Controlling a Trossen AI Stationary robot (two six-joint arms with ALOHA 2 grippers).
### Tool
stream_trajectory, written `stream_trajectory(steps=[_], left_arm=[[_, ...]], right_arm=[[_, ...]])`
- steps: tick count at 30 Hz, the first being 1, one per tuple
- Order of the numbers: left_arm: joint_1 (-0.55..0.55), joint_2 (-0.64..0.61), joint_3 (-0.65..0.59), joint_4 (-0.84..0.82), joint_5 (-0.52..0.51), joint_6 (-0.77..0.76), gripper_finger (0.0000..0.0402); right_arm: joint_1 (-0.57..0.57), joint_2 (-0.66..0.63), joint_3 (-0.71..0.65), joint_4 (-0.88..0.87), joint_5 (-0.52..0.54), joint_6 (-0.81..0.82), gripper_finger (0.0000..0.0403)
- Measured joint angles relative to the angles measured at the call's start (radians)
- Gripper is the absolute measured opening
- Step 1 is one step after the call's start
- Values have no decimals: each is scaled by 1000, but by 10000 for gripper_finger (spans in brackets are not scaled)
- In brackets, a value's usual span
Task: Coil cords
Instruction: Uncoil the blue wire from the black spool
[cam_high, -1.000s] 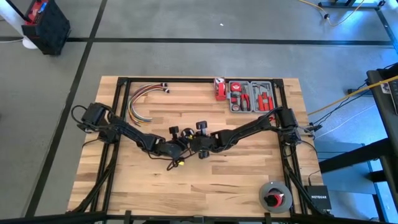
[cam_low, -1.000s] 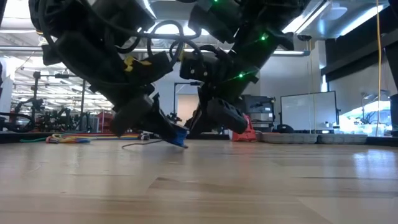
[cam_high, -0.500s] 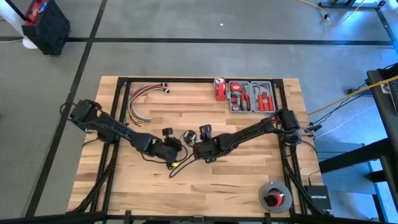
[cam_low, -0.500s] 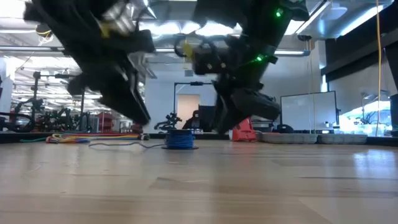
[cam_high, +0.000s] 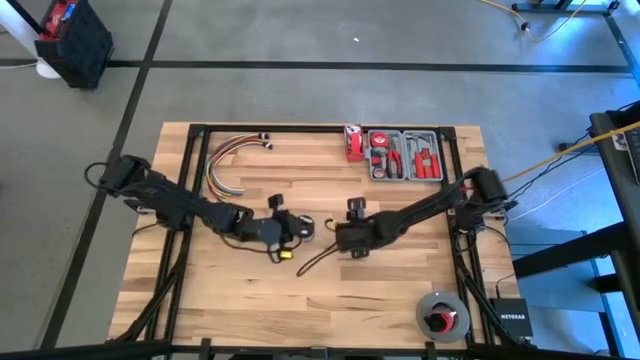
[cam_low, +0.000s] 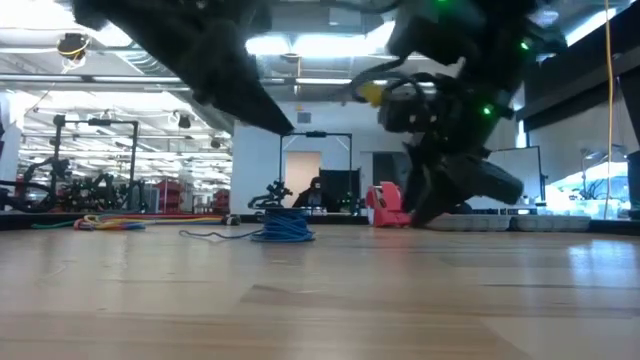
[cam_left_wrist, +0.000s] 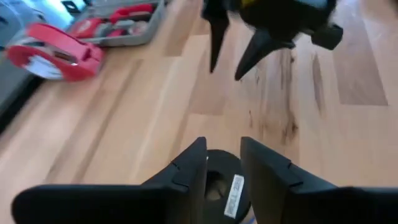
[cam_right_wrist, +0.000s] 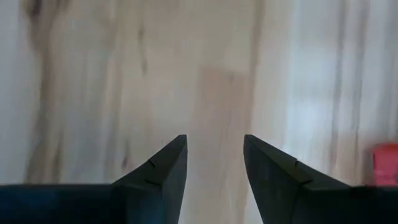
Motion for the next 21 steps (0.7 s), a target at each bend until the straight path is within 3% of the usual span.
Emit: stream_trajectory(steps=[5,10,14,21], left_arm=[[78,62,0,29,140,17,82],[125,131,2,20,273,8,72],[140,184,6,24,285,25,64],[157,184,7,19,271,-5,51]], right_arm=[[-27,-105,-274,533,-12,-63,161],[-46,-105,-443,1028,-100,-73,161],[-46,-104,-458,1144,-149,-81,161],[-46,-104,-448,1143,-151,-103,161]])
